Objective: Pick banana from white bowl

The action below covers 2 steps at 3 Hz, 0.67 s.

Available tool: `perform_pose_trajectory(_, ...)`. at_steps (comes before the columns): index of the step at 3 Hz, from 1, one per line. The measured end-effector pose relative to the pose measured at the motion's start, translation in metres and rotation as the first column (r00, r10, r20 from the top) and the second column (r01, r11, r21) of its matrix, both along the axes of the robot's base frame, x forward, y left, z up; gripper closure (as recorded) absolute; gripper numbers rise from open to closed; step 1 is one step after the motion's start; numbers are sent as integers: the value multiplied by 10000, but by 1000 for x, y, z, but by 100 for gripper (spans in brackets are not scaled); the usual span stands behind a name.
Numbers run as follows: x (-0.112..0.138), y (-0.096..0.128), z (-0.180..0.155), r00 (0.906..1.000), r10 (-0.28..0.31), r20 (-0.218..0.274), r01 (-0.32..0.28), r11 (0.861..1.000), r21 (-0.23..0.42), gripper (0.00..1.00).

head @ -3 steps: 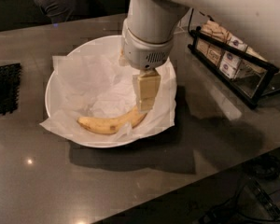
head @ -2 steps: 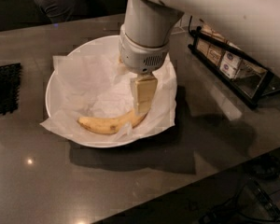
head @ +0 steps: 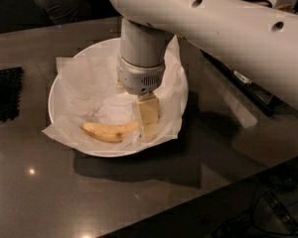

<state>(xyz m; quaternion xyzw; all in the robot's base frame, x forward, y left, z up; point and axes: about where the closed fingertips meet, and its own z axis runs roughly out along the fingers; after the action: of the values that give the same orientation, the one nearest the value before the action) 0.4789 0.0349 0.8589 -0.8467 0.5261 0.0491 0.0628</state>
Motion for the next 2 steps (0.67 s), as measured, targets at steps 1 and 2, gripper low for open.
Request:
perform_pose_trajectory(1,-3,2,-12,9993,52,-378,-58,9999,-153,18)
perform_pose_trajectory(2,2,-2,-5,9996,-83,-257,75,9996,-289,20)
